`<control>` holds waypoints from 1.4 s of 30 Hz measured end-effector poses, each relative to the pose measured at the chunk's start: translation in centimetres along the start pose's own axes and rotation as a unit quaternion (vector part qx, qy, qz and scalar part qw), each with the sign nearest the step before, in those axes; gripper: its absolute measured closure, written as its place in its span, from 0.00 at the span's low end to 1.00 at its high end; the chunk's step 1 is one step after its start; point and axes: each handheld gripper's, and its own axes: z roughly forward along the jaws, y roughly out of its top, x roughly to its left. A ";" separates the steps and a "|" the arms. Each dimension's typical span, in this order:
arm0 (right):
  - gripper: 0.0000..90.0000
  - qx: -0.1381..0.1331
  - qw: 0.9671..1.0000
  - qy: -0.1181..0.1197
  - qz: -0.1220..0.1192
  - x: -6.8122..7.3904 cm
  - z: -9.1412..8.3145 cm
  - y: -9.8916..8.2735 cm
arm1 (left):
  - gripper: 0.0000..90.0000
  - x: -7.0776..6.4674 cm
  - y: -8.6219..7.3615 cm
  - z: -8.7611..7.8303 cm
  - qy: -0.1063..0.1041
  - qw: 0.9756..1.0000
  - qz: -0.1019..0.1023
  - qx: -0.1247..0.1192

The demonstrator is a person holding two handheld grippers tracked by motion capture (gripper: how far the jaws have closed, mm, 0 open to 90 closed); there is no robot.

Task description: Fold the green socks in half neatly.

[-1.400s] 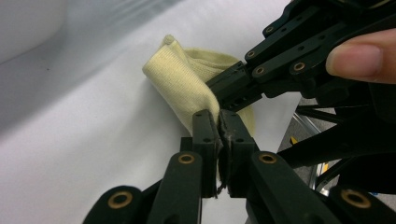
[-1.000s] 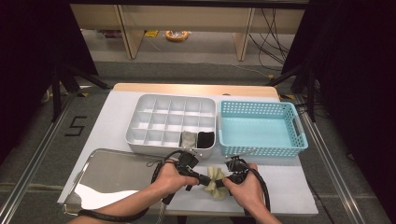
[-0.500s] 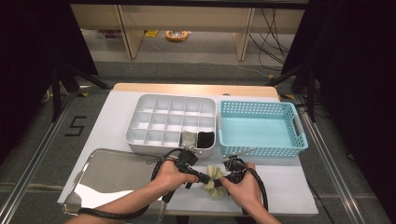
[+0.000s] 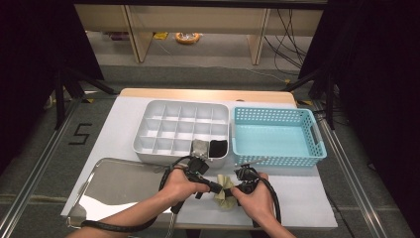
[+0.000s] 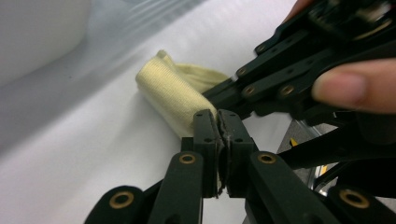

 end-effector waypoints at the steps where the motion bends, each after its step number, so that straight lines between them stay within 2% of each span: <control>1: 0.99 -0.005 1.000 -0.002 -0.007 -0.1 -0.2 0.0 | 0.96 0.1 -0.1 0.0 -0.005 1.000 0.000 -0.008; 2: 0.99 -0.009 1.000 0.003 -0.007 0.1 -0.5 0.0 | 0.96 0.2 0.0 -0.2 0.004 1.000 0.006 -0.001; 3: 0.99 -0.024 0.999 -0.001 -0.023 -0.2 -0.6 0.0 | 0.96 0.1 -0.1 -0.3 0.005 1.000 -0.003 -0.003; 4: 1.00 -0.019 1.000 -0.004 -0.014 -0.1 -0.9 0.0 | 0.96 0.2 -0.1 -0.3 0.005 1.000 -0.001 -0.003; 5: 1.00 -0.029 0.999 0.002 -0.023 -0.1 -1.0 -0.1 | 0.96 0.3 -0.1 -0.4 0.006 1.000 -0.002 -0.002; 6: 1.00 -0.028 0.999 -0.005 -0.037 -0.3 -1.0 -0.1 | 0.96 0.3 -0.1 -0.4 0.008 1.000 0.000 -0.001; 7: 1.00 -0.027 0.999 -0.008 -0.037 -0.2 -0.9 -0.1 | 0.96 0.4 -0.1 -0.4 0.008 1.000 0.005 -0.002; 8: 1.00 -0.006 1.000 -0.008 -0.020 0.0 -0.9 -0.2 | 0.96 0.4 0.0 -0.4 0.009 1.000 0.004 -0.004; 9: 1.00 -0.004 1.000 -0.011 -0.018 0.1 -0.7 -0.3 | 0.96 0.4 0.0 -0.5 0.010 1.000 0.006 -0.002; 10: 1.00 -0.015 0.999 -0.008 -0.036 -0.1 -0.3 -0.3 | 0.96 0.3 0.0 -0.5 0.011 1.000 0.006 -0.003; 11: 1.00 -0.001 1.000 -0.011 -0.015 0.2 -0.3 -0.3 | 0.96 0.3 0.1 -0.5 0.011 1.000 0.004 -0.003; 12: 1.00 0.002 1.000 -0.009 -0.014 0.2 0.0 -0.3 | 0.96 0.2 0.1 -0.6 0.009 1.000 0.001 -0.003; 13: 1.00 -0.005 1.000 -0.004 -0.024 0.2 0.3 -0.2 | 0.96 0.2 0.1 -0.6 0.009 1.000 0.004 -0.006; 14: 1.00 0.005 1.000 -0.004 -0.019 0.4 0.4 -0.1 | 0.96 0.2 0.1 -0.6 0.007 1.000 0.007 -0.008; 15: 1.00 -0.007 0.999 0.001 -0.032 0.5 0.6 0.0 | 0.96 0.2 0.1 -0.6 0.006 1.000 0.005 -0.018; 16: 1.00 -0.015 0.999 0.000 -0.044 0.5 0.8 0.1 | 0.96 0.1 0.2 -0.7 0.008 1.000 0.002 -0.012; 18: 1.00 -0.010 0.999 0.010 -0.041 0.7 1.1 0.3 | 0.96 0.1 0.3 -0.9 0.012 1.000 0.010 -0.011; 19: 1.00 -0.011 0.999 0.018 -0.047 0.7 1.3 0.4 | 0.96 0.2 0.3 -0.8 0.012 1.000 0.012 -0.011; 20: 1.00 -0.010 0.999 0.017 -0.042 0.7 1.2 0.4 | 0.96 0.1 0.3 -0.9 0.016 1.000 0.013 -0.006; 21: 0.98 -0.005 0.999 0.021 -0.036 0.7 1.1 0.5 | 0.96 0.2 0.2 -0.7 0.012 1.000 0.013 -0.011; 22: 0.97 -0.007 0.999 0.025 -0.038 0.4 1.0 0.5 | 0.96 0.1 0.2 -0.8 0.018 1.000 0.017 -0.007; 23: 0.97 -0.014 0.999 0.024 -0.032 0.3 0.6 0.5 | 0.96 0.1 0.1 -0.6 0.014 1.000 0.017 -0.019; 24: 0.96 -0.014 0.999 0.027 -0.015 0.4 0.2 0.5 | 0.96 0.1 0.1 -0.5 0.011 1.000 0.016 -0.020; 25: 0.96 -0.029 0.999 0.024 -0.029 -0.1 -0.5 0.6 | 0.96 0.0 0.2 -0.6 0.018 1.000 0.022 -0.006; 27: 0.95 -0.044 0.999 0.027 -0.009 -0.2 -1.8 0.8 | 0.96 -0.1 0.2 -0.4 0.016 1.000 0.022 -0.006; 28: 0.94 -0.064 0.998 0.019 -0.020 -0.8 -2.5 0.9 | 0.96 -0.3 0.2 -0.1 0.017 0.999 0.025 -0.013; 29: 0.93 -0.073 0.997 0.025 0.004 -0.9 -3.4 1.1 | 0.96 -0.3 0.2 0.1 0.016 0.999 0.029 -0.010; 30: 0.92 -0.088 0.996 0.019 -0.008 -1.5 -4.0 1.3 | 0.96 -0.4 0.2 0.2 0.019 0.999 0.032 -0.006; 31: 0.91 -0.095 0.995 0.021 -0.009 -1.6 -4.3 1.4 | 0.96 -0.6 0.2 0.3 0.021 0.999 0.034 -0.001; 33: 0.88 -0.105 0.994 0.016 0.001 -1.8 -5.0 1.6 | 0.96 -0.8 0.1 1.0 0.019 0.999 0.039 -0.001; 35: 0.84 -0.106 0.994 0.020 0.007 -1.6 -5.0 1.7 | 0.96 -1.0 0.0 1.5 0.019 0.999 0.040 0.003; 36: 0.83 -0.106 0.994 0.017 -0.004 -1.7 -5.0 1.8 | 0.95 -1.0 0.0 1.7 0.019 0.999 0.046 0.004; 37: 0.82 -0.103 0.994 0.023 -0.001 -1.5 -4.8 1.9 | 0.95 -1.2 0.0 2.0 0.021 0.999 0.047 0.006; 38: 0.81 -0.102 0.994 0.028 -0.012 -1.4 -4.5 1.9 | 0.95 -1.3 0.1 2.2 0.023 0.998 0.053 0.008; 39: 0.79 -0.098 0.995 0.033 -0.008 -1.1 -4.3 2.0 | 0.95 -1.3 0.1 2.3 0.025 0.998 0.057 0.009; 40: 0.78 -0.097 0.995 0.028 -0.019 -1.0 -4.0 2.1 | 0.95 -1.5 0.1 2.5 0.026 0.998 0.057 0.008; 41: 0.76 -0.088 0.995 0.039 -0.002 -0.5 -3.7 2.1 | 0.95 -1.6 0.1 2.5 0.026 0.998 0.052 0.008; 42: 0.76 -0.082 0.996 0.037 -0.008 -0.4 -3.5 2.2 | 0.95 -1.6 0.2 2.6 0.029 0.997 0.064 0.010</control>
